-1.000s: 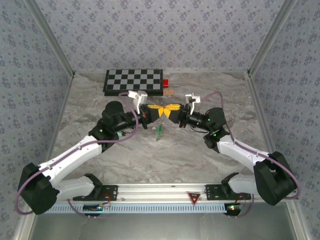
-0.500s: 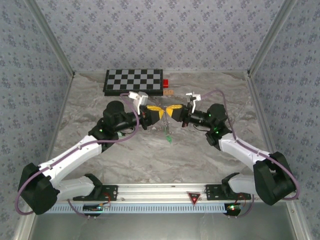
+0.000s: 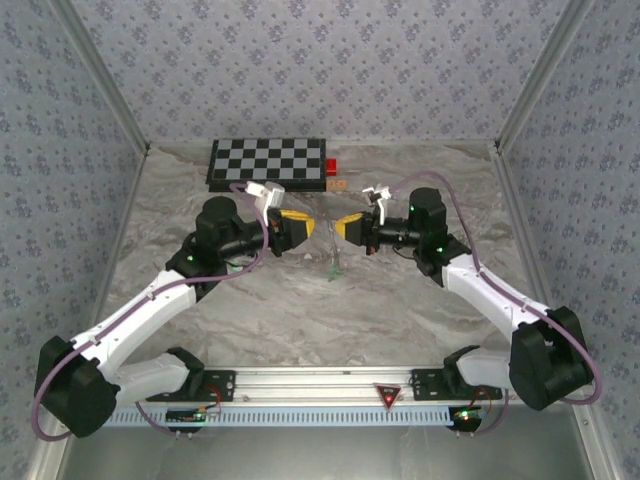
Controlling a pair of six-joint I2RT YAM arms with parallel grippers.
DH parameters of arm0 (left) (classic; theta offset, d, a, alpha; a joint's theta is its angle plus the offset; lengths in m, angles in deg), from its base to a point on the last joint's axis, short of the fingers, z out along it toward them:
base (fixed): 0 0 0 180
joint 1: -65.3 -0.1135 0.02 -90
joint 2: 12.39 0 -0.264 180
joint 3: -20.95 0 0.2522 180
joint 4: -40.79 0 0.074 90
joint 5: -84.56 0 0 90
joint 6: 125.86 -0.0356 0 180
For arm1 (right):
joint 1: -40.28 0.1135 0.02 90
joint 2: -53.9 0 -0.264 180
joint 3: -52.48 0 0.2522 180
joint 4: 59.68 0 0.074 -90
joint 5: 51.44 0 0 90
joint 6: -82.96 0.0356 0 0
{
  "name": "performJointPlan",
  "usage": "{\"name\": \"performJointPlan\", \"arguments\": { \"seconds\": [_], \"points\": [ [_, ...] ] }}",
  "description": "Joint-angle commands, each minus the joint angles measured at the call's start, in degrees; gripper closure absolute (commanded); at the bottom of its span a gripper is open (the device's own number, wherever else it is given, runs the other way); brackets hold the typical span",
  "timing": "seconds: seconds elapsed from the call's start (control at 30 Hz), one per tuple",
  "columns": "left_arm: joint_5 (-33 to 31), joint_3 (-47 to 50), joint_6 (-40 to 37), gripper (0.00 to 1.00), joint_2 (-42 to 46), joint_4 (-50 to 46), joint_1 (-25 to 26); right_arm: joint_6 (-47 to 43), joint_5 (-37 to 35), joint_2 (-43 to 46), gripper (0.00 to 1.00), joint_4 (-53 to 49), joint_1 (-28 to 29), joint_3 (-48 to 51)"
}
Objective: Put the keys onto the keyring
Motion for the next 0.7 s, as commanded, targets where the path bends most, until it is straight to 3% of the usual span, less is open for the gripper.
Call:
{"name": "performJointPlan", "arguments": {
  "seconds": [0.0,0.17,0.67],
  "points": [
    [1.82,-3.08,-1.54,0.68,-0.06,-1.60,-0.29,-6.18,-0.95,1.58,1.00,-7.93,1.48,-4.30],
    [1.95,-3.27,-1.83,0.68,-0.62,-2.03,-0.42,-6.71,-1.66,0.70,1.00,-10.53,2.83,-6.19],
    [0.49,-4.65,-6.39,0.69,-3.68,-3.68,2.32,2.06,1.97,-0.76,1.00,-2.33,1.58,-5.42]
  ]
}}
